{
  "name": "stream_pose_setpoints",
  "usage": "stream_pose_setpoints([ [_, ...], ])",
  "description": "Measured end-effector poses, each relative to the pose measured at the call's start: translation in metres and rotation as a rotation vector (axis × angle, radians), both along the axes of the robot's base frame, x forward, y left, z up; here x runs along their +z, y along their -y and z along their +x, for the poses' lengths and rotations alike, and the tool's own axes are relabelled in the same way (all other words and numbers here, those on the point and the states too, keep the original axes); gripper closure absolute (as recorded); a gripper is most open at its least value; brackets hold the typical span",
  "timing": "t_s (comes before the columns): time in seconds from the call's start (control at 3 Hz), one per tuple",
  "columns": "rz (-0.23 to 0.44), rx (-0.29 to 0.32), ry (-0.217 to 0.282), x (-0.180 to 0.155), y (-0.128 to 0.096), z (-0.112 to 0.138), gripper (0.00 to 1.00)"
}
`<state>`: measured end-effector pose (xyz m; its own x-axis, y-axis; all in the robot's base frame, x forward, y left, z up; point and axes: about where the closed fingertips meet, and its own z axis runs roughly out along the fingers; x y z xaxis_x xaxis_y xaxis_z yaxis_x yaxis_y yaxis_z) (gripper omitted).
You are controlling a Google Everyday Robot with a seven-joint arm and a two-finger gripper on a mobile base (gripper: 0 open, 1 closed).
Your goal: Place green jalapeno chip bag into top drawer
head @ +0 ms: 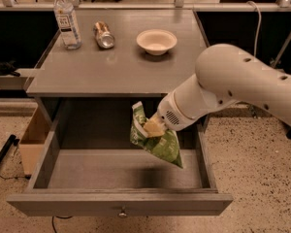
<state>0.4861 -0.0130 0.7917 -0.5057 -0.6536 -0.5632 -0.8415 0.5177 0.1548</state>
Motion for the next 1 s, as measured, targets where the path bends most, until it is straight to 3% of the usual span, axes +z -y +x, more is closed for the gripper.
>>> stream_pose_setpoints([
  [0.33,0.010,0.009,-0.044,-0.0305,-0.0169,0.0050,1.00],
  [0.67,0.024,0.008,-0.041,-0.0306,-0.0159,0.0040,1.00],
  [1.0,0.104,0.010,-0.003,-0.0342,-0.0128,-0.0002,1.00],
])
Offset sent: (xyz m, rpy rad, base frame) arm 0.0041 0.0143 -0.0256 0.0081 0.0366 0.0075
